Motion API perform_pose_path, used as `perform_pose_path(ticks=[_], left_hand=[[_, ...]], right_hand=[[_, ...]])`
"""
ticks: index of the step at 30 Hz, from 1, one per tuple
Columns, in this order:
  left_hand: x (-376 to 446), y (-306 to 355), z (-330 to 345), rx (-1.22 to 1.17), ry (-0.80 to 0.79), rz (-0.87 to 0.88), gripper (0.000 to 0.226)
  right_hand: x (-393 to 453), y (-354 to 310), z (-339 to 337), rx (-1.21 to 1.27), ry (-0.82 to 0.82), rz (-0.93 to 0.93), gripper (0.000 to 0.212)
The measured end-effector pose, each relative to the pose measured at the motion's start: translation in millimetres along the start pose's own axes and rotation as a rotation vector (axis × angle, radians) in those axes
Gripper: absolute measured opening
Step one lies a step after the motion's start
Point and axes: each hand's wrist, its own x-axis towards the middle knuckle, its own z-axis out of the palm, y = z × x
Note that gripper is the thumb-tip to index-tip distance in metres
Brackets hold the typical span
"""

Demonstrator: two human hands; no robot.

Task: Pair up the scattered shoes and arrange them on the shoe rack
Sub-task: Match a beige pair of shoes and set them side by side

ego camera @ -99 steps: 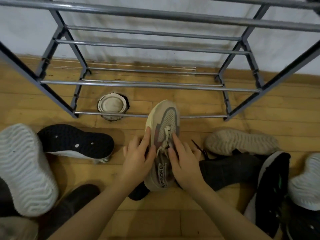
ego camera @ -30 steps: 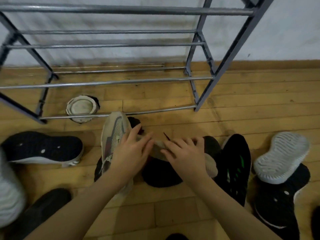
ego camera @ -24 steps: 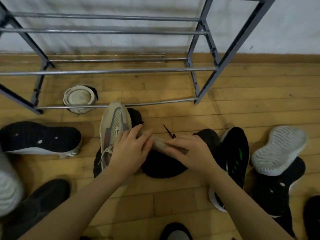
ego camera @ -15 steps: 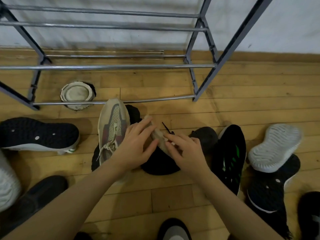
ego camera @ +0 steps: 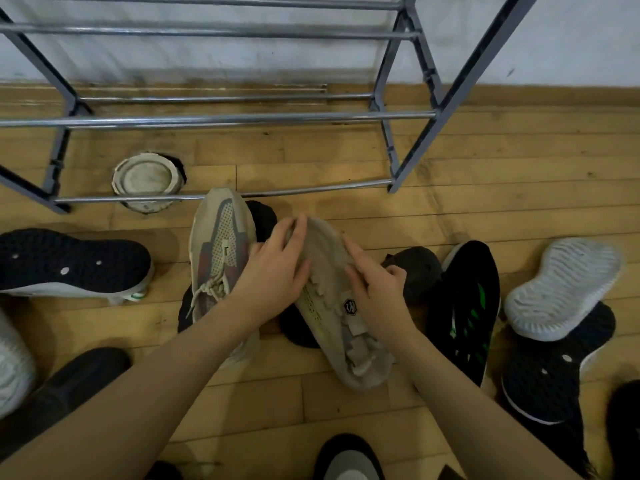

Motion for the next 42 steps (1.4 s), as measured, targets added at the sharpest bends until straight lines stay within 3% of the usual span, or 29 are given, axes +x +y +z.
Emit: perform_pose_path(ticks=[4,8,12,18,25,31,36,40,42], left_hand=[[-3.2,7.2,-14.4,-0.031,0.087,0.087,0.061],[-5.1,10.3,-48.2,-0.059,0.189,0.048,0.063],[-26.2,-2.7,-94.3,0.044,0.282,0.008,0.063],[-80.1,-44.5,-145.7,0.053,0.346,-0.198,0.067],[-119.8,-111.3,-170.9,0.088,0.365,-0.277,0.068],[-110.3,-153.8,-165.8,0.105,0.322,-0.348,0.055],[-96.8,-197.5,-137.7,0.149,0.193,-0.381,0.055],[-103.1,-222.3,-109.2,0.113,0.06,-0.403,0.055],[-109.9,-225.3,-98.4,0.063,0.072,-0.423,0.054]], right_hand=[[-5.4,-5.1,-6.3,0.031,0.127,-0.074,0.041],[0.6,-44.6,-17.4,0.004,0.194,-0.184,0.042],[13.7,-91.1,-15.5,0.052,0.184,-0.285,0.043],[26.5,-167.5,19.0,0.051,0.127,-0.459,0.043],[29.8,-228.1,73.5,0.012,0.061,-0.529,0.046],[39.9,-239.7,111.6,-0.122,-0.08,-0.503,0.053],[56.6,-232.7,151.5,-0.31,-0.227,-0.425,0.06],[62.3,-224.3,171.4,-0.411,-0.271,-0.402,0.053],[65.1,-224.0,172.4,-0.413,-0.263,-0.4,0.047]])
